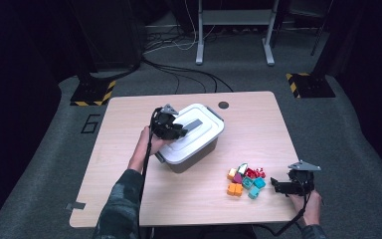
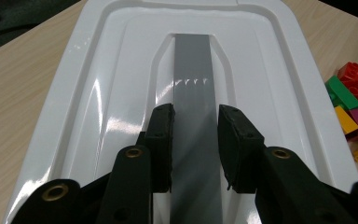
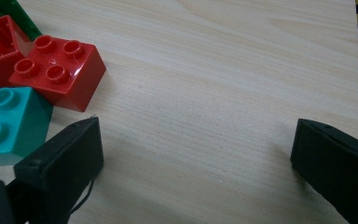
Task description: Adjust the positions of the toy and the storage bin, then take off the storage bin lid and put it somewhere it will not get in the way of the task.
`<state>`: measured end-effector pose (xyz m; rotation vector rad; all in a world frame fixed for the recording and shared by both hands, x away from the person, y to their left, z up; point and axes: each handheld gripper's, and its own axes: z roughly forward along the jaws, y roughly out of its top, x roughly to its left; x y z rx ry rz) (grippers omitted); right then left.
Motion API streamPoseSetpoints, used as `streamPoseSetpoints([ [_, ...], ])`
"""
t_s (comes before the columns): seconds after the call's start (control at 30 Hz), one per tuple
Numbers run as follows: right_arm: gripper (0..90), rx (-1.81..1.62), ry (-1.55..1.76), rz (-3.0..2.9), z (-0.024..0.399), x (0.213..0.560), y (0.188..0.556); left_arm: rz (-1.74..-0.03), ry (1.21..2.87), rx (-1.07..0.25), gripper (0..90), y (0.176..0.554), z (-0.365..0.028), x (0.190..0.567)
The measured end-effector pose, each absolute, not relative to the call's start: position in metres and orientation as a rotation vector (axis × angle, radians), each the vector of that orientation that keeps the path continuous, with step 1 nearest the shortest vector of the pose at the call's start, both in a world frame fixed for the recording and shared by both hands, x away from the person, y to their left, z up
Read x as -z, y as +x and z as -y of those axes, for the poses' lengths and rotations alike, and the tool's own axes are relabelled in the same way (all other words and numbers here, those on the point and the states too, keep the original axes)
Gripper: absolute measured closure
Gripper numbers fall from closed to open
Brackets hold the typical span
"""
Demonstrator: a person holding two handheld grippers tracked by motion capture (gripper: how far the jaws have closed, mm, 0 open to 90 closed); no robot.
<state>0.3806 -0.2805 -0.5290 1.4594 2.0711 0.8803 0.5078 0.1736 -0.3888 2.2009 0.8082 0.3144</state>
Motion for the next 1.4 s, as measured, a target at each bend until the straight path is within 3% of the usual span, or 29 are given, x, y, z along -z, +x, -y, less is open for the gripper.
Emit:
streamPoseSetpoints([
  [0.7,1.4,-0.877,1.463,-2.067,0.28,0.529,0.381,-0.799,2.213,-0.285,66.3,0.499,-0.161,0.388],
  [1.4,1.8,-0.88,1.462,-2.066,0.28,0.529,0.38,-0.876,2.279,-0.387,66.4,0.5,-0.135,0.38],
])
